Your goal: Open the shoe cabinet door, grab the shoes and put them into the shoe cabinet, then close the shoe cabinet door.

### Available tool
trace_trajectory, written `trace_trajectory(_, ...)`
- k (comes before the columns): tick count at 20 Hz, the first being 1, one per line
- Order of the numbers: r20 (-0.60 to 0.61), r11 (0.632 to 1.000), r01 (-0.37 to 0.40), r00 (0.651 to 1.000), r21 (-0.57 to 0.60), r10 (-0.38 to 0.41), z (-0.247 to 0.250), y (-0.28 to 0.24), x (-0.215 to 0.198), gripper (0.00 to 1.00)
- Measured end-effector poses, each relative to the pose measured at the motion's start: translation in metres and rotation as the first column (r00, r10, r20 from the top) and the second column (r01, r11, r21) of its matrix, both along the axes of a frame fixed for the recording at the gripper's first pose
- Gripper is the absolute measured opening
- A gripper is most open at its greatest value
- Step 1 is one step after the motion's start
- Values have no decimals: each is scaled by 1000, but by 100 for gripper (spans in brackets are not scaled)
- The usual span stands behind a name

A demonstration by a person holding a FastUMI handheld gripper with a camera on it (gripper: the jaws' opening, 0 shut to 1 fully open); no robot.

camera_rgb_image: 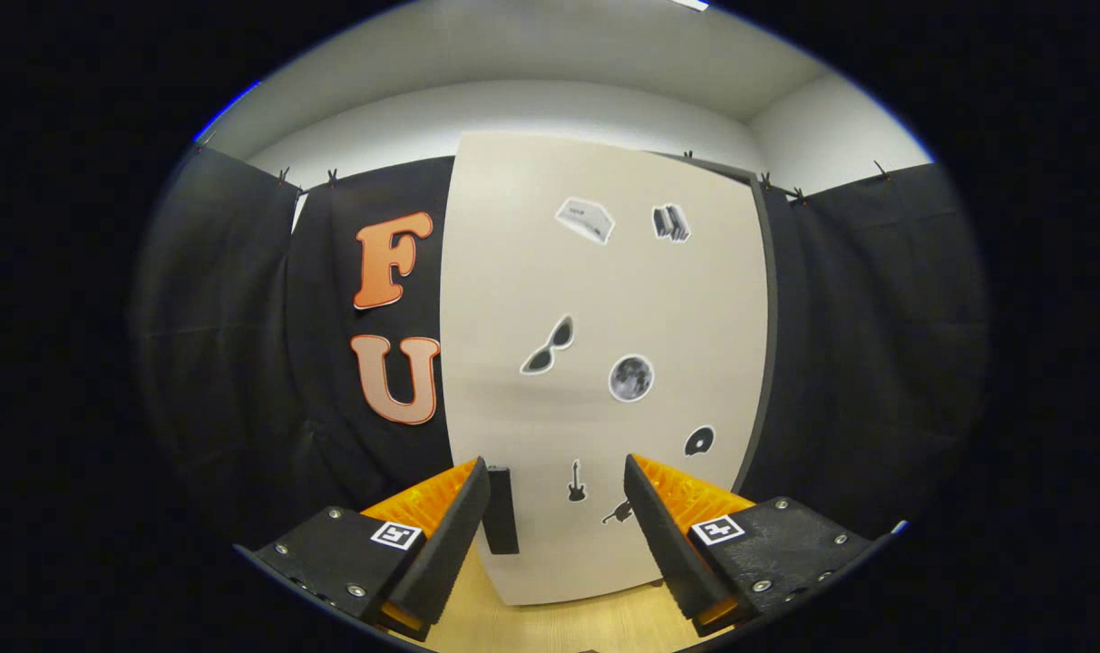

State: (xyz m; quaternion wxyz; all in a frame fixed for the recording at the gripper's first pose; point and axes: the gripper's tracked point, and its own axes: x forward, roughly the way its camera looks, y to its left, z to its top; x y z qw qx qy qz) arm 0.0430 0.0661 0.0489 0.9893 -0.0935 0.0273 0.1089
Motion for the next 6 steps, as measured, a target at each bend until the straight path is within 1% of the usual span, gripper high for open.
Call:
trace_trajectory(3, 26, 1000, 14, 1000, 5, -14, 19, -8, -18, 93)
trace_trajectory(6, 32, 1000, 26, 999, -15, -25, 22, -12, -24, 92)
